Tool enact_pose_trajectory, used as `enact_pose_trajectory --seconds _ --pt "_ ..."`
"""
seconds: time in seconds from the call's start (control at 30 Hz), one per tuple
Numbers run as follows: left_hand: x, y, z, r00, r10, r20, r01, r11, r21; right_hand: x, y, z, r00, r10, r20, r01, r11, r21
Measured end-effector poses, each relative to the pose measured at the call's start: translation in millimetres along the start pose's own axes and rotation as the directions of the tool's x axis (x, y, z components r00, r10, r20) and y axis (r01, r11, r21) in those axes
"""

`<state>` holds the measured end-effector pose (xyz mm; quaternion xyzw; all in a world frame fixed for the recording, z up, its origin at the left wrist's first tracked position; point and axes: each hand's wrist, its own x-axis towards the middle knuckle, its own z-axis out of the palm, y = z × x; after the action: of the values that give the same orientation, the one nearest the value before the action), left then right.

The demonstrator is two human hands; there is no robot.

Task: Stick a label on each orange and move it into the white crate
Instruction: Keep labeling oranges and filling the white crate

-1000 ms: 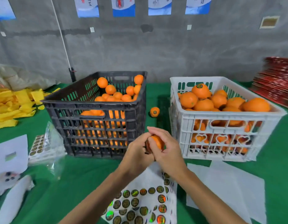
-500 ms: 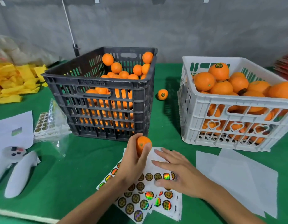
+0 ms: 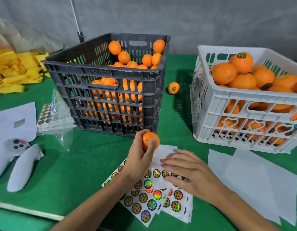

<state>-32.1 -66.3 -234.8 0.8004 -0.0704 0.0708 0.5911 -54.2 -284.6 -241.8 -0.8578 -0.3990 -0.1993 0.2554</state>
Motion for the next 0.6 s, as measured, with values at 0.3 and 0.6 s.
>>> enact_pose_trajectory --seconds 0.3,0.6 --pt "0 2 0 1.0 0.024 -0.011 -0.024 1.0 0.006 1 -2 -5 0.994 -0.086 0.062 0.089 0.995 -0.044" --pt "2 0 -4 1.0 0.019 -0.012 -0.018 1.0 0.02 2 -10 -8 0.985 -0.169 0.023 0.17 0.985 -0.023"
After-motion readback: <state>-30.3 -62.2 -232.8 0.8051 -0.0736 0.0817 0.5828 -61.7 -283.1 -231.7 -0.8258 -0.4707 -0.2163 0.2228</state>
